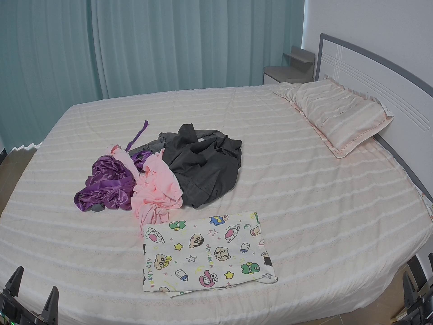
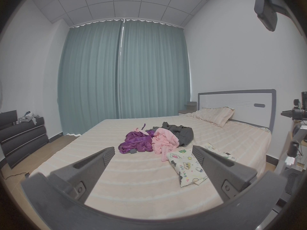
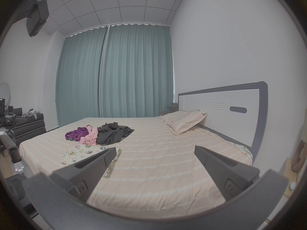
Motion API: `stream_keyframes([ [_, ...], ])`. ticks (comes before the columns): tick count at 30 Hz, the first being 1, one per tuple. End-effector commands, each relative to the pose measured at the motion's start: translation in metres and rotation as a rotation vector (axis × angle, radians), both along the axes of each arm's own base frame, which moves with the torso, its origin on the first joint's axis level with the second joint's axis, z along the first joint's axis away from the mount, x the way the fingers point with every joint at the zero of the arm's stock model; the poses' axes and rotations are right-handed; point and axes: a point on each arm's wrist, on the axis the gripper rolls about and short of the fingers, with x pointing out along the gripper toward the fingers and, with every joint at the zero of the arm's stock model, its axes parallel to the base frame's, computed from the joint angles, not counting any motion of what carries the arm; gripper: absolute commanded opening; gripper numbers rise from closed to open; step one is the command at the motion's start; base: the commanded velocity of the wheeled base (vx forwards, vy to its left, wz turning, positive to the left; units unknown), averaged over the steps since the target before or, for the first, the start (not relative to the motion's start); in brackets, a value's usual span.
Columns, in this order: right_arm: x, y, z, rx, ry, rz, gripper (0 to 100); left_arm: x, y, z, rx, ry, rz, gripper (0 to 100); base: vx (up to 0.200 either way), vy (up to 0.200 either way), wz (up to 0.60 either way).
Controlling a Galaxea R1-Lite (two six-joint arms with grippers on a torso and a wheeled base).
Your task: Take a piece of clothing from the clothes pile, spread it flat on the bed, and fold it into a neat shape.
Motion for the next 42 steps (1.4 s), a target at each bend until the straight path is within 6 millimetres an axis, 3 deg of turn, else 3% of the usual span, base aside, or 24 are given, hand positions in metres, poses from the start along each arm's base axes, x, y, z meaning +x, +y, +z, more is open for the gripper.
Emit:
stream_keyframes([
  [1, 0.0005, 0.0000, -0.0051, 0.000, 0.006, -0.001, 100, 0.0005, 0.0009, -0.0047, 0.000, 0.003, 0.040, 100, 0.000, 0.000, 0.00],
  [42, 0.0005, 0.0000, -0.0052, -0.002, 0.007, 0.003, 100, 0.0004, 0.0010, -0.0044, -0.010, 0.003, 0.043, 100, 0.000, 0.000, 0.00],
])
